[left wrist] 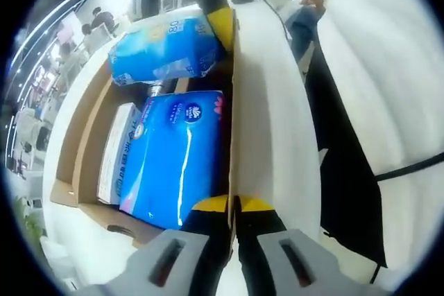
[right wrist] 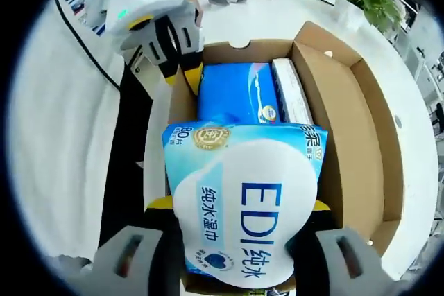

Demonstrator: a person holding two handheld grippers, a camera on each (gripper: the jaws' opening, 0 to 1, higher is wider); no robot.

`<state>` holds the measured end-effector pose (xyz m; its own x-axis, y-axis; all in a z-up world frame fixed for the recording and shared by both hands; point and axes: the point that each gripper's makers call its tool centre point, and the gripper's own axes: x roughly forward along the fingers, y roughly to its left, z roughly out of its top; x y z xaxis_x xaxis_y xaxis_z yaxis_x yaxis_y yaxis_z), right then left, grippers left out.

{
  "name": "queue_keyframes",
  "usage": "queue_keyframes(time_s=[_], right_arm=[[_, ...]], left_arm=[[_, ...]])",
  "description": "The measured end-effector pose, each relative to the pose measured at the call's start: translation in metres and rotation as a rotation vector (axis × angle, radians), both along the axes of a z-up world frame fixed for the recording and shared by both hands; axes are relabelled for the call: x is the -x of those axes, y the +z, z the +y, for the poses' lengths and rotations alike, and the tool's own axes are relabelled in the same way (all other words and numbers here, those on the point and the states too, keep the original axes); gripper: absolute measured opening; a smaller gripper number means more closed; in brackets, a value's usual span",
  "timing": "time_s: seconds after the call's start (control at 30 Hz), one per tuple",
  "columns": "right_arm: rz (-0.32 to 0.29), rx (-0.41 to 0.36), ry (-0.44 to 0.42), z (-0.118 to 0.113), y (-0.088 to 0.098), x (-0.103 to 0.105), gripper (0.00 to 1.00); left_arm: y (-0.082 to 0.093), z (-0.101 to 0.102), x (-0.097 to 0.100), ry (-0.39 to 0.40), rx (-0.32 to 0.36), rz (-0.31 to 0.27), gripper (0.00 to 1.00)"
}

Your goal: Operate the shoe box by opening the lid, removing the specified soft item, and placing it in the target area until the item is outside and the box remains undamaged.

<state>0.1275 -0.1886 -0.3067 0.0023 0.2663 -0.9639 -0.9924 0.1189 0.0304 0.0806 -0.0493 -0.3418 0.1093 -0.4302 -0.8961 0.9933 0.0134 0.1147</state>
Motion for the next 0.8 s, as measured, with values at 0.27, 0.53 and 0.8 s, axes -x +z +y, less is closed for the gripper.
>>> queue_keyframes(time_s=[0.27, 0.53, 0.8], right_arm=[[-0.052, 0.02, 0.03, 0.003, 0.015, 0.0, 0.61], [-0.058, 0.009, 0.084, 0.003, 0.038, 0.002, 0.61], [-0.058, 0.041, 0.075, -0.017, 0.053, -0.005, 0.61]], left_arm=[[-0.001, 0.0, 0.0, 0.008, -0.002, -0.005, 0.02], [0.0, 0.0, 0.0, 0.005, 0.0, -0.005, 0.02], [0.0, 0.0, 0.0, 0.008, 0.002, -0.011, 0.02]])
